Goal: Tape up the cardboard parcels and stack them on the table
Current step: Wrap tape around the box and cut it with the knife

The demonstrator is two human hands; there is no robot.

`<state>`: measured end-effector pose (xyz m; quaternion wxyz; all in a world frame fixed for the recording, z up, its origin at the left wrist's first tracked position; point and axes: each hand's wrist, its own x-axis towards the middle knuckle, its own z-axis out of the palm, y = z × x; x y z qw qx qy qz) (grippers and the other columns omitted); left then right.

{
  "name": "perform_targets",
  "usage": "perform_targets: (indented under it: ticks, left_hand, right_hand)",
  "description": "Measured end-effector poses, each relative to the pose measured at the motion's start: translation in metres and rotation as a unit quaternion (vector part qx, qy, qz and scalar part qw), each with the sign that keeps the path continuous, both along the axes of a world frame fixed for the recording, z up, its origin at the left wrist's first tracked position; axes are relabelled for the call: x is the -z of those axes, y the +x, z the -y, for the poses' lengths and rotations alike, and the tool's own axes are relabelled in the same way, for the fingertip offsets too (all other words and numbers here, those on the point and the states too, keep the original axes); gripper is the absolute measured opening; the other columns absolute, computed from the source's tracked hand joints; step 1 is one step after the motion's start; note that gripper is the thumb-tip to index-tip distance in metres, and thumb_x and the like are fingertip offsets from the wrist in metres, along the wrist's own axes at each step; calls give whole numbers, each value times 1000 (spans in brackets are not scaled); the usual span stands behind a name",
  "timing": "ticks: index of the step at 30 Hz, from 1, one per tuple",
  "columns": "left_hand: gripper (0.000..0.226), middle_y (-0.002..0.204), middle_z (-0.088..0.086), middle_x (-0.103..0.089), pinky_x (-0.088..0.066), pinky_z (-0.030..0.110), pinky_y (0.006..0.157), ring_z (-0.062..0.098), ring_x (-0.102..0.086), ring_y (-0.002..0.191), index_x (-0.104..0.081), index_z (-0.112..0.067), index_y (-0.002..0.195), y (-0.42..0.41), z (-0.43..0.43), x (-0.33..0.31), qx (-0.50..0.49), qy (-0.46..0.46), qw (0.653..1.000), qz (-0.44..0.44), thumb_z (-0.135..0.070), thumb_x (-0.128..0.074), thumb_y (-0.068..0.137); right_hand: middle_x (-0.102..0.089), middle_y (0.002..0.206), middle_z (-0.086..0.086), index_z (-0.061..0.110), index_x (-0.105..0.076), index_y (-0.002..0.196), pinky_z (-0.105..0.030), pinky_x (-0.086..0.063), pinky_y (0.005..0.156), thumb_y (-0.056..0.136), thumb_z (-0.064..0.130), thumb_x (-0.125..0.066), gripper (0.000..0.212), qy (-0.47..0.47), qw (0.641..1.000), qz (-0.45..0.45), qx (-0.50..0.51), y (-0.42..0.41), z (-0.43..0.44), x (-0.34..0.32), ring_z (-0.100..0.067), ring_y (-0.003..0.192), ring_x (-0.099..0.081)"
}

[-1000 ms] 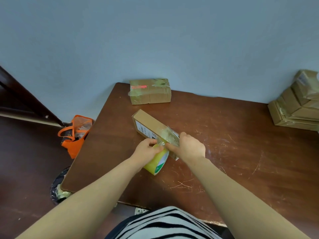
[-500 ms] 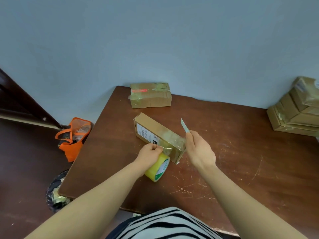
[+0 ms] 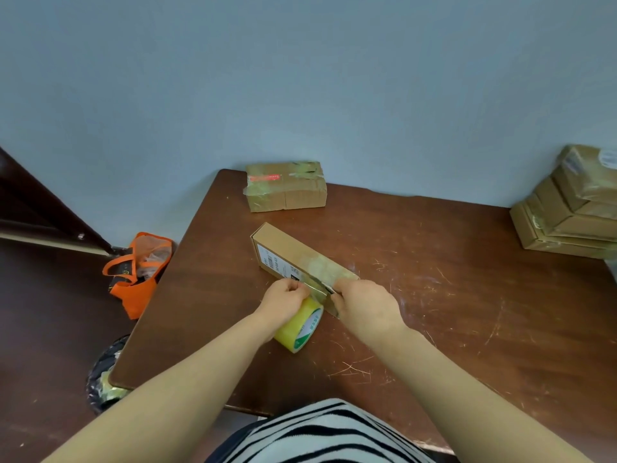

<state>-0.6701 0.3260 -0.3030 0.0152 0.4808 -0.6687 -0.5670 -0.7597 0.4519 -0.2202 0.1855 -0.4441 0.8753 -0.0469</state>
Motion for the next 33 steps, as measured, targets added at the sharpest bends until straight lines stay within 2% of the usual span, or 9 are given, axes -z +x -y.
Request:
perform_targets:
  ticks: [9, 13, 16, 19, 23, 26, 29, 31, 33]
  left_hand:
    - [31, 113, 7, -63, -46, 35, 92, 24, -58, 107, -63, -10, 115, -1, -2, -3, -6, -3, 1000, 7, -30, -56, 93]
    - [16, 98, 2, -65, -46, 33, 82, 20, -59, 94, -64, -16, 96, -1, -1, -7, 4, -22, 1000, 7, -29, -57, 92]
    - [17, 80, 1, -59, -41, 30, 69, 18, -53, 74, -59, -14, 80, 0, 2, -8, 13, -50, 999, 12, -25, -53, 91]
    - [15, 73, -1, -57, -38, 29, 63, 16, -50, 68, -61, -16, 79, 1, 5, -12, 20, -64, 998, 23, -20, -51, 91]
    - [13, 79, -10, -58, -40, 28, 69, 9, -52, 75, -62, -24, 81, -3, 4, -13, 27, -70, 997, 18, -23, -56, 92]
    - [13, 78, -8, -57, -41, 29, 73, 12, -53, 76, -62, -21, 80, -5, 1, -15, 31, -70, 997, 20, -23, -56, 92]
    - [9, 81, -7, -57, -41, 29, 78, 15, -53, 82, -63, -19, 85, -6, 2, -14, 26, -60, 998, 23, -22, -57, 91]
    - [9, 83, -5, -58, -40, 28, 77, 16, -53, 84, -63, -19, 86, -6, 3, -13, 24, -59, 998, 27, -22, -57, 91]
    - [9, 85, -5, -58, -40, 28, 77, 16, -53, 85, -63, -19, 85, -6, 3, -13, 22, -57, 998, 29, -23, -58, 91]
  right_hand:
    - [-64, 100, -11, 6, -52, 103, -33, -39, 62, 85, -9, -49, 24, 82, 992, -61, -72, 11, 9, -6, -32, 91, -64]
    - [-65, 101, -14, 1, -41, 117, -36, -40, 63, 82, -11, -50, 38, 78, 993, -59, -60, 12, 15, -2, -36, 89, -65]
    - [-65, 106, -13, 2, -45, 120, -35, -38, 67, 83, -11, -50, 39, 95, 992, -62, -59, 7, 12, 2, -35, 95, -64]
    - [-64, 98, -10, 8, -52, 109, -32, -38, 64, 85, -4, -49, 27, 82, 993, -55, -59, 0, 4, 10, -31, 84, -61]
    - [-53, 84, -2, 14, -44, 104, -30, -37, 59, 87, 21, -48, 19, 23, 1000, 12, -11, -8, -21, 30, -24, 75, -51]
    - [-55, 97, 0, 21, -47, 99, -28, -45, 69, 86, 19, -49, 13, 23, 994, 104, 10, -12, -46, 53, -20, 82, -55]
    - [-60, 94, 3, 23, -48, 101, -28, -51, 76, 91, 16, -51, 12, 39, 981, 186, 42, -22, -65, 69, -16, 82, -59]
    - [-58, 98, 5, 24, -49, 104, -28, -48, 77, 92, 29, -58, 16, 65, 981, 173, 51, -29, -73, 74, -13, 90, -56]
    - [-56, 100, 8, 25, -53, 100, -28, -47, 74, 89, 36, -59, 16, -7, 990, 113, 80, -32, -72, 69, -13, 94, -55]
